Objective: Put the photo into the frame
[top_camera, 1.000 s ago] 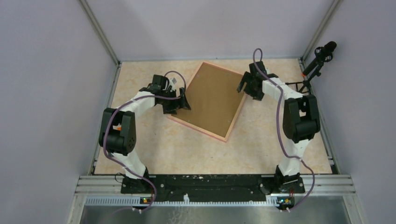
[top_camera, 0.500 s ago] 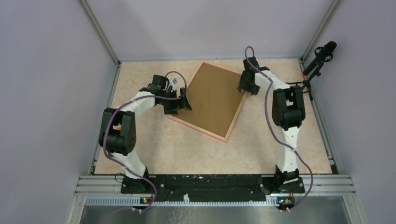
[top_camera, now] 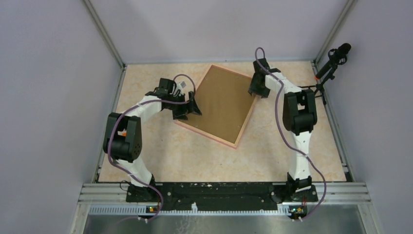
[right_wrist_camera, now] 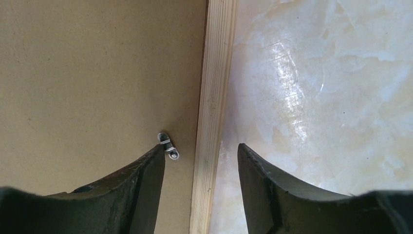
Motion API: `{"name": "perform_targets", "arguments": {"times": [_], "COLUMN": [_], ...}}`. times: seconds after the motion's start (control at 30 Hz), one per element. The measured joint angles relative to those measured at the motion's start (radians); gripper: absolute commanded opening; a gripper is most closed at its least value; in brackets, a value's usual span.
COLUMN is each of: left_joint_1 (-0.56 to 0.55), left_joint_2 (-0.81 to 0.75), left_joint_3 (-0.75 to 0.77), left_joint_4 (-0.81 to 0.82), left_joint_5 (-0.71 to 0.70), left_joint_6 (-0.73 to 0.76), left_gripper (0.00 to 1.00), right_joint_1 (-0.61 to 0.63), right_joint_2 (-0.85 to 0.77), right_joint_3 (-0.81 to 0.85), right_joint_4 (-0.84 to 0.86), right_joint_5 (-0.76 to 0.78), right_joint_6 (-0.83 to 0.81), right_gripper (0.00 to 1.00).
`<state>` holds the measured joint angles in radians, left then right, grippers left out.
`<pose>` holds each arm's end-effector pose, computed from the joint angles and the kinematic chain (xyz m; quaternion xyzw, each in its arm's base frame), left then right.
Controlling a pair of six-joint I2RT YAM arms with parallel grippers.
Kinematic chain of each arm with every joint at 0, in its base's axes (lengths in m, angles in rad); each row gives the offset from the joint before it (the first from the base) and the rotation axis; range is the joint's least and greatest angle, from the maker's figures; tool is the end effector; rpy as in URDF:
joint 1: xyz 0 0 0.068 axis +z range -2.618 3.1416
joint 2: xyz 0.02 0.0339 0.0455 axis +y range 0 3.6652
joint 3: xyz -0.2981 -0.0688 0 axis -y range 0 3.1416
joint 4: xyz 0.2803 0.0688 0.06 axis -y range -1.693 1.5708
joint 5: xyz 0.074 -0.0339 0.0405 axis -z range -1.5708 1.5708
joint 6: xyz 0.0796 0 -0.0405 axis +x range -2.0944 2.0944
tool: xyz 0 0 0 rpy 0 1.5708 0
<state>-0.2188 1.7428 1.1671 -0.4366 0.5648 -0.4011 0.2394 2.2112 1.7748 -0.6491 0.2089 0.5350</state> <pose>0.3945 -0.1314 0.1852 -0.0075 0.9263 -0.3358 0.1704 0.5366 0.1140 0.1541 0.1669 0.9512 -0.0035 0.2595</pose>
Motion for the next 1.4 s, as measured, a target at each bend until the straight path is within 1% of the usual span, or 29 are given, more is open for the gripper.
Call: {"name": "perform_targets", "arguments": {"times": [0.2,0.27,0.3,0.37,0.4,0.57,0.63,0.73,0.77,0.8,0.93,0.97,1.0,1.03,1.2,1.3,1.33,1.4], "left_joint_1": [0.0,0.0,0.0,0.0,0.0,0.0,0.0,0.0,0.0,0.0,0.0,0.0,0.0,0.0,0.0,0.0,0.0,0.0], "left_joint_2": [0.0,0.0,0.0,0.0,0.0,0.0,0.0,0.0,0.0,0.0,0.0,0.0,0.0,0.0,-0.007,-0.029,-0.04,-0.071], "left_joint_3": [0.0,0.0,0.0,0.0,0.0,0.0,0.0,0.0,0.0,0.0,0.0,0.0,0.0,0.0,0.0,0.0,-0.001,-0.008], "left_joint_4": [0.005,0.004,0.005,0.005,0.005,0.005,0.005,0.005,0.006,0.006,0.008,0.008,0.008,0.008,0.007,0.006,0.006,0.012], "left_joint_5": [0.006,0.007,0.008,0.008,0.008,0.008,0.008,0.008,0.008,0.008,0.008,0.008,0.008,0.008,-0.002,-0.024,-0.036,-0.064], "left_joint_6": [-0.001,-0.001,-0.001,-0.001,-0.001,-0.001,-0.001,-0.001,-0.001,-0.001,-0.001,-0.001,-0.001,-0.001,0.0,0.003,0.004,0.006], "left_gripper": [0.99,0.99,0.99,0.99,0.99,0.99,0.99,0.99,0.99,0.99,0.99,0.99,0.99,0.99,0.99,0.99,0.99,0.99], "right_joint_1": [0.0,0.0,0.0,0.0,0.0,-0.002,-0.005,-0.006,-0.007,-0.007,-0.008,-0.008,-0.008,-0.009,-0.017,-0.023,-0.024,-0.031], "right_joint_2": [0.026,0.03,0.03,0.033,0.037,0.039,0.037,0.024,0.018,0.015,0.011,0.011,0.011,0.01,0.009,0.01,0.01,0.01], "right_joint_3": [0.042,0.047,0.048,0.054,0.059,0.066,0.064,0.038,0.029,0.023,0.019,0.019,0.019,0.019,0.021,0.036,0.039,0.04], "right_joint_4": [-0.014,-0.018,-0.018,-0.025,-0.026,-0.041,-0.044,-0.025,-0.018,-0.011,-0.011,-0.013,-0.016,-0.017,-0.015,-0.033,-0.035,-0.031], "right_joint_5": [0.01,0.013,0.014,0.016,0.013,0.019,0.017,0.015,0.014,0.013,-0.006,-0.015,-0.024,-0.031,-0.064,-0.05,-0.046,-0.025], "right_joint_6": [0.008,0.011,0.015,0.025,0.032,0.07,0.089,0.112,0.116,0.121,0.123,0.121,0.119,0.113,0.085,0.089,0.09,0.106], "right_gripper": [0.56,0.54,0.5,0.34,0.28,0.08,0.04,0.04,0.05,0.08,0.51,0.61,0.66,0.67,0.67,0.61,0.56,0.37]}}
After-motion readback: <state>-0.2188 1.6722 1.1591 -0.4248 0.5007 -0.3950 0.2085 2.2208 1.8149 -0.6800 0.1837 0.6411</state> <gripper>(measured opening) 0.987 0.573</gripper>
